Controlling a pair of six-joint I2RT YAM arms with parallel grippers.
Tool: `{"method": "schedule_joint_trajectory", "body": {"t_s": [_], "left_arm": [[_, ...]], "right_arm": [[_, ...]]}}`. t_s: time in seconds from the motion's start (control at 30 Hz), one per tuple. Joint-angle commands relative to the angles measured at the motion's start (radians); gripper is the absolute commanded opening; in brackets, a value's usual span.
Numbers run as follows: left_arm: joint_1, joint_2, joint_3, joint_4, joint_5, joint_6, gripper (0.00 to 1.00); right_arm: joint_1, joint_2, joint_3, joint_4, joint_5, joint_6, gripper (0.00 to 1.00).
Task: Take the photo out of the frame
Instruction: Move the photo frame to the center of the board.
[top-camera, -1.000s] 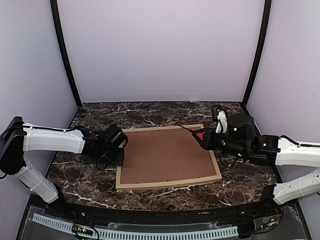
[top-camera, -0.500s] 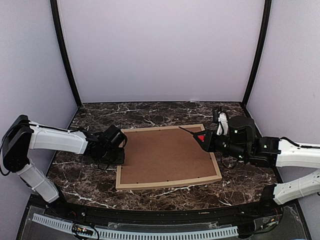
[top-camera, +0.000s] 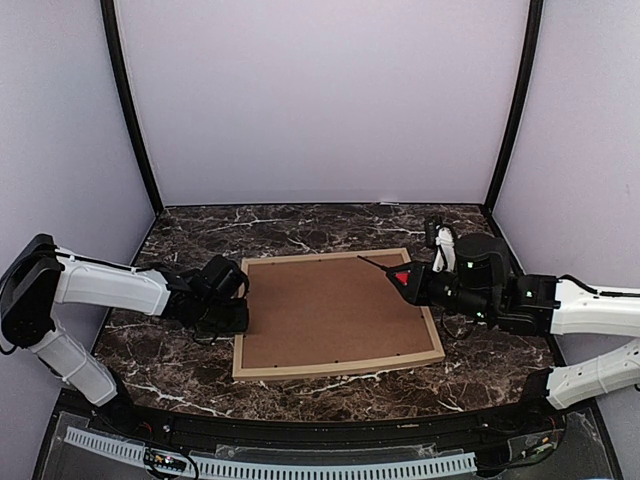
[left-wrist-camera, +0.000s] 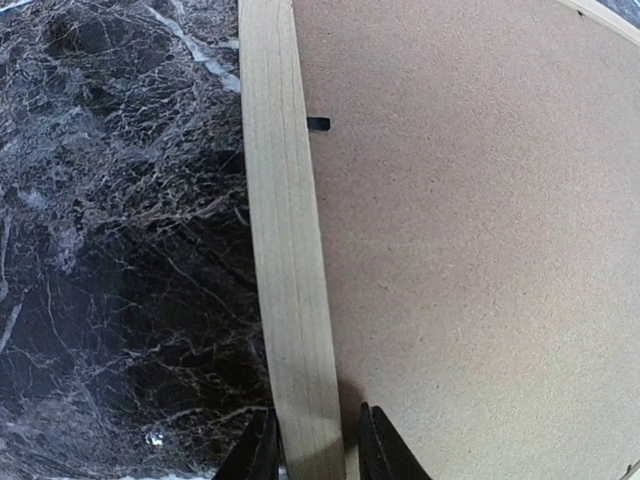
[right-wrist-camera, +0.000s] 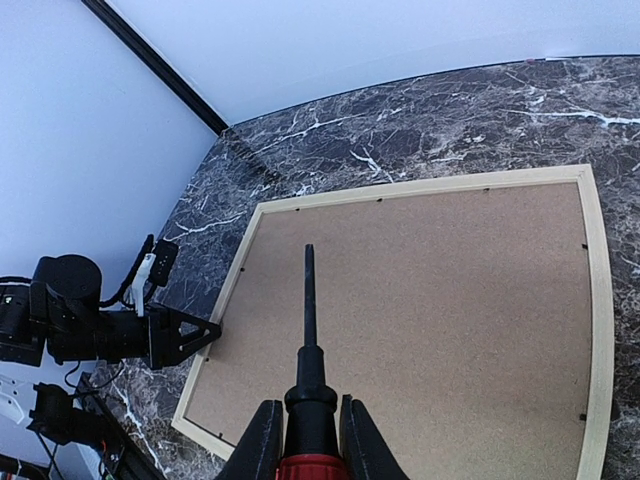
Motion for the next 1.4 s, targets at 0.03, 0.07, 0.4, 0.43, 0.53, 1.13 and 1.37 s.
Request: {"method": "schedule_joint_trajectory", "body": {"t_s": [0.03, 0.07, 0.4, 0.43, 0.53, 1.13, 1.37], "left_arm": [[-0.031, 0.028, -0.022, -0.007, 0.096, -0.015, 0.25], [-0.033, 0.033, -0.016, -0.006, 0.102, -0.019, 0.24], [-0.092, 0.109, 0.017, 0.040, 0.142, -0.130, 0.21], [-0.103, 0.118, 0.024, 0.041, 0.146, -0.138, 0.21], [-0.128, 0.161, 0.066, 0.037, 0.148, -0.176, 0.20], [-0.226, 0.249, 0.198, 0.182, 0.172, -0.157, 0.21], [-0.227, 0.253, 0.253, 0.192, 0.172, -0.077, 0.22]], "right_arm": [[0.004, -0.015, -0.019, 0.040, 0.014, 0.005, 0.00], [0.003, -0.020, -0.028, 0.043, 0.019, 0.007, 0.00], [0.003, -0.016, -0.051, 0.029, 0.069, -0.031, 0.00], [0.002, -0.013, -0.050, 0.026, 0.076, -0.037, 0.00], [0.000, 0.002, -0.036, 0.014, 0.080, -0.057, 0.00], [-0.003, -0.016, 0.013, -0.089, 0.071, -0.035, 0.00], [-0.003, -0.056, -0.005, -0.137, 0.079, 0.003, 0.00]]}}
